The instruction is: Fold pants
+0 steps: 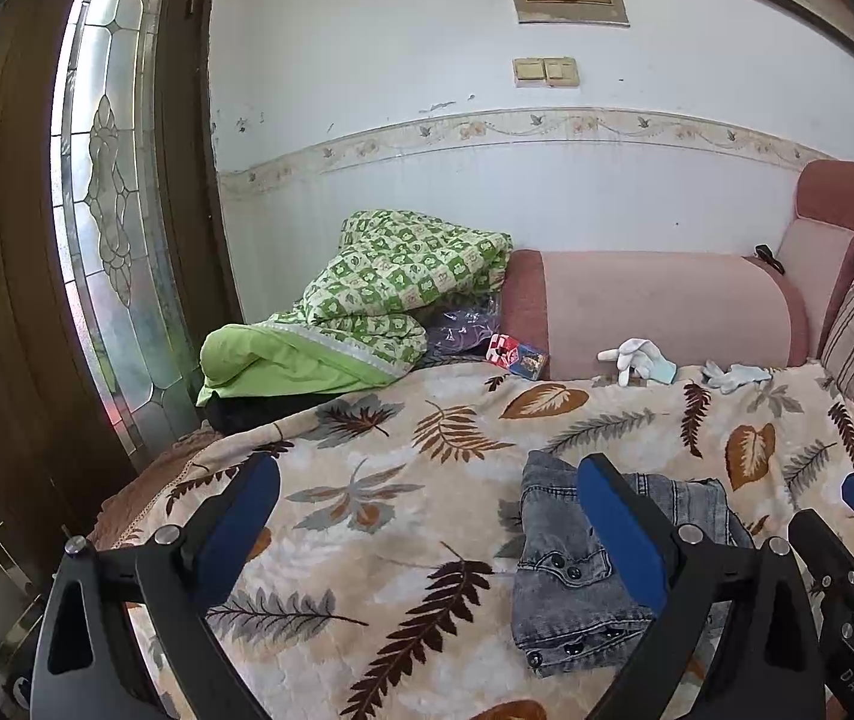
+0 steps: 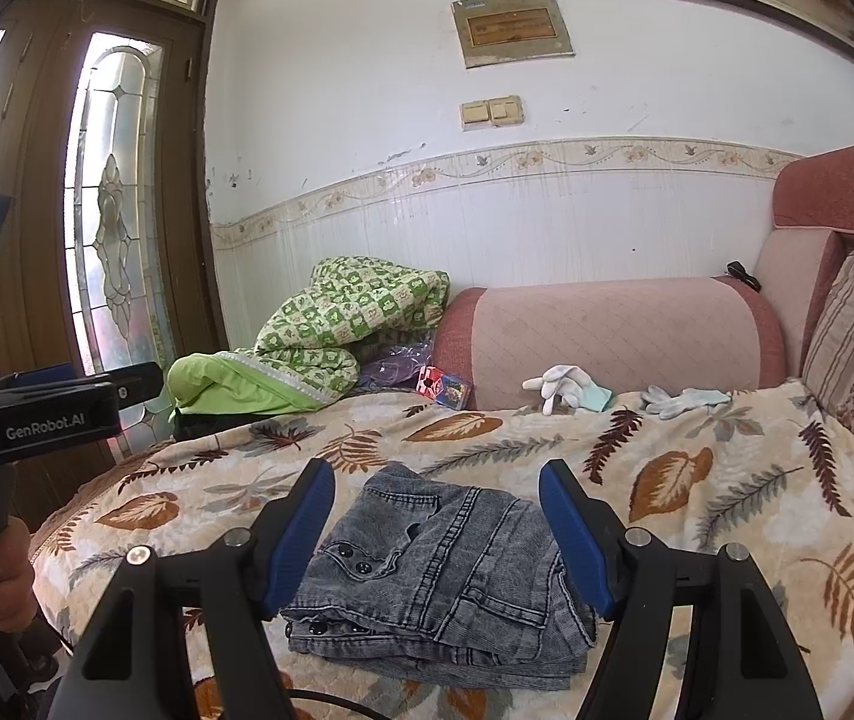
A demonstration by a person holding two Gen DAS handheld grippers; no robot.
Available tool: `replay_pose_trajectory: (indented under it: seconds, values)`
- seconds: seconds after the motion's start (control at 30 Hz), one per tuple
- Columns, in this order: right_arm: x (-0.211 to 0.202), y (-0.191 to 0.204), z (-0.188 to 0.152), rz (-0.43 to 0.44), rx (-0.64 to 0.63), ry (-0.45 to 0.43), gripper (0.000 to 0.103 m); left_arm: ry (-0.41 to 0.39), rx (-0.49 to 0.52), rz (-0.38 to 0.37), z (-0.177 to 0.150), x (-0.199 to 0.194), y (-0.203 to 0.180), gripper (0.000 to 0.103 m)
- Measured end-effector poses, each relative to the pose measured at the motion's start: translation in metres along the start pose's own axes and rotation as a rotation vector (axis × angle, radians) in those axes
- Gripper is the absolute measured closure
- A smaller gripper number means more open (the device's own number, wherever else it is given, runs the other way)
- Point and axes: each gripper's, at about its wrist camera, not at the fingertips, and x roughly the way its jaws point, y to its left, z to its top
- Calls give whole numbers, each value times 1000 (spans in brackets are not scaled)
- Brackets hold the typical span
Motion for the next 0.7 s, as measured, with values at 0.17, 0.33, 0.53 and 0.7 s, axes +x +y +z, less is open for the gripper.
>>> replay_pose_trajectory:
  seconds: [0.17, 0.33, 0.53, 0.7]
  values:
    - [2, -1, -2, 0, -6, 9, 29, 6, -2, 3, -4, 0, 3, 4]
    - [5, 0, -4, -3, -21, 23, 29, 13, -6, 6, -9, 0, 8, 4]
    - [10, 0, -7, -5, -20, 44, 29, 24, -11, 6, -13, 1, 14, 4]
    - [14, -2, -9, -12, -16, 60, 29, 26, -14, 3, -13, 1, 17, 4]
